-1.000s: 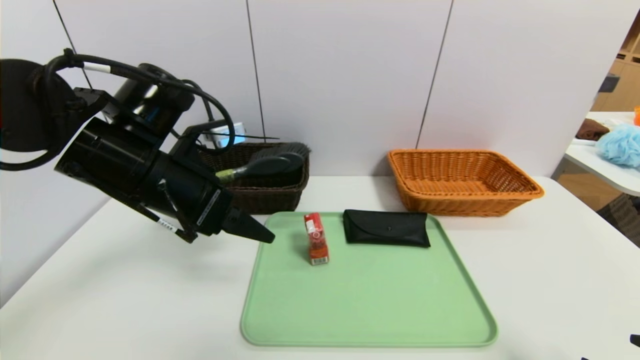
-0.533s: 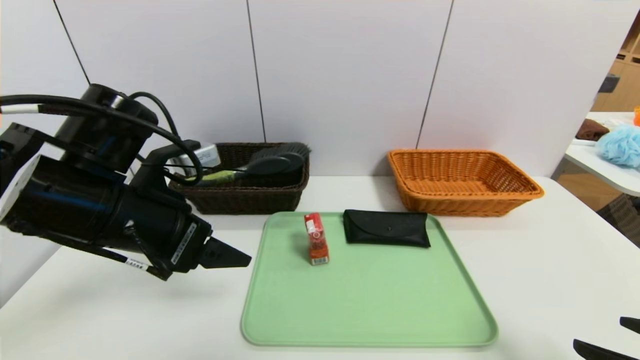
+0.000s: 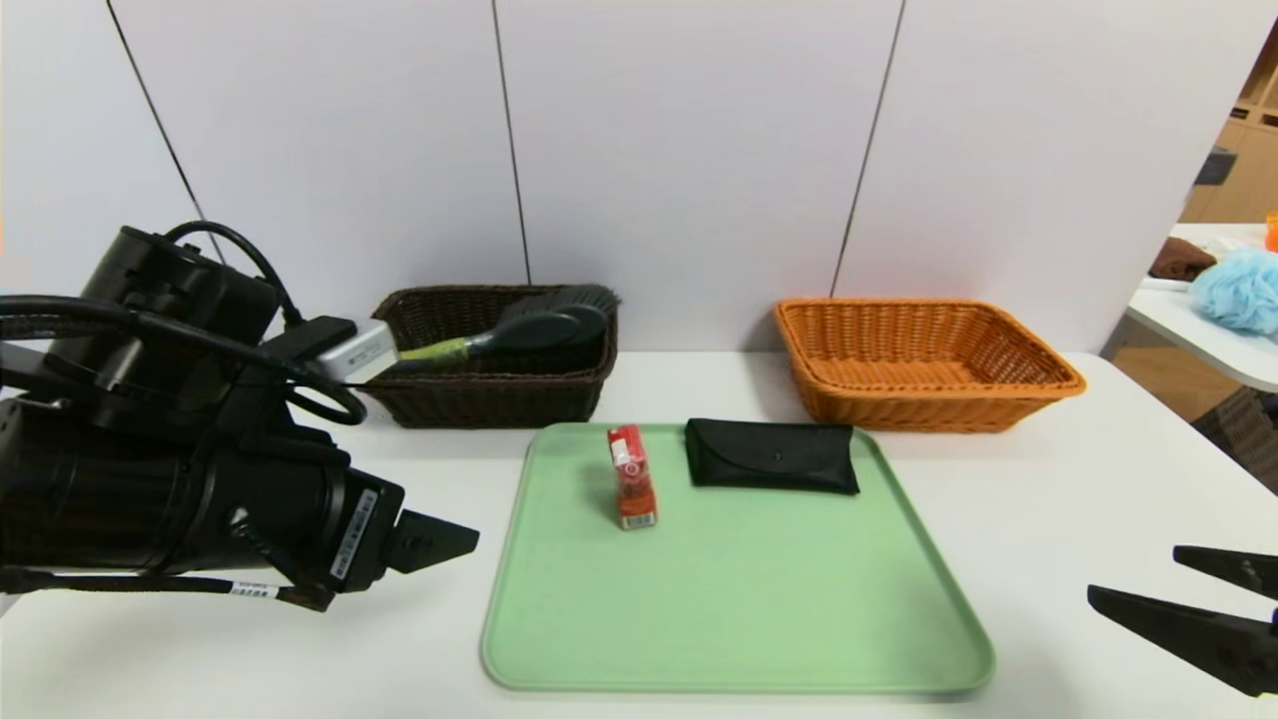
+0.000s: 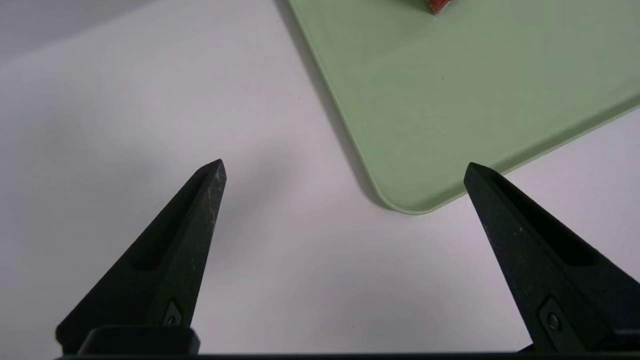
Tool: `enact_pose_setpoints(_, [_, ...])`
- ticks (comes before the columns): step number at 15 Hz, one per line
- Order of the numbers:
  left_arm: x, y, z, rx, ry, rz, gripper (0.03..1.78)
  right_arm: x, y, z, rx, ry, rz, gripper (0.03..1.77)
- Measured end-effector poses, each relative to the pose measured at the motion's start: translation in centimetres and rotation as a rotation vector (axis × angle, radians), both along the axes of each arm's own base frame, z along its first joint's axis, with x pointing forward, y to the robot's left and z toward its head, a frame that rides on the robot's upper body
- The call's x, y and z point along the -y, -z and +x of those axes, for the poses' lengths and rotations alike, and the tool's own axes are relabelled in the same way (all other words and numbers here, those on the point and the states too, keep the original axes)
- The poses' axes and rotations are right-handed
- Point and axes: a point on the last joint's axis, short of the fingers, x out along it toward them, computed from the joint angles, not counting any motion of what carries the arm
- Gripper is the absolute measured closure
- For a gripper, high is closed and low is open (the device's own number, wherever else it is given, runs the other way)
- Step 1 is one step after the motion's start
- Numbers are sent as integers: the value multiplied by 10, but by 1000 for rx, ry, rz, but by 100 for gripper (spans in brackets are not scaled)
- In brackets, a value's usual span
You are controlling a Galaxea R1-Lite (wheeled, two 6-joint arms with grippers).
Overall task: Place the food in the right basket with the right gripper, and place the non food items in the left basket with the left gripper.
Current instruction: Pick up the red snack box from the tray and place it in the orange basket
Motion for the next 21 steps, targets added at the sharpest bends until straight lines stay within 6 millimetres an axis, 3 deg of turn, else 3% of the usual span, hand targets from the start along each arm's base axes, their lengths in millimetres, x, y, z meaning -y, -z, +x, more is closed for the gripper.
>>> enact_pose_setpoints(5, [-1,0,-12,4,25,-9,12,-22,-7,35,-11,-125,-3,9])
enact_pose_setpoints(11, [2,1,-15,2,46,-9,12,-72,-10,84,-95,-284,10,9])
enact_pose_setpoints(18, [3,2,-14,-3,47,-4,12,-114,1,130,-177,-240,-4,9])
enact_pose_setpoints(21, [2,2,-14,0,43,-1,12,-142,12,145,-173,-194,-53,9])
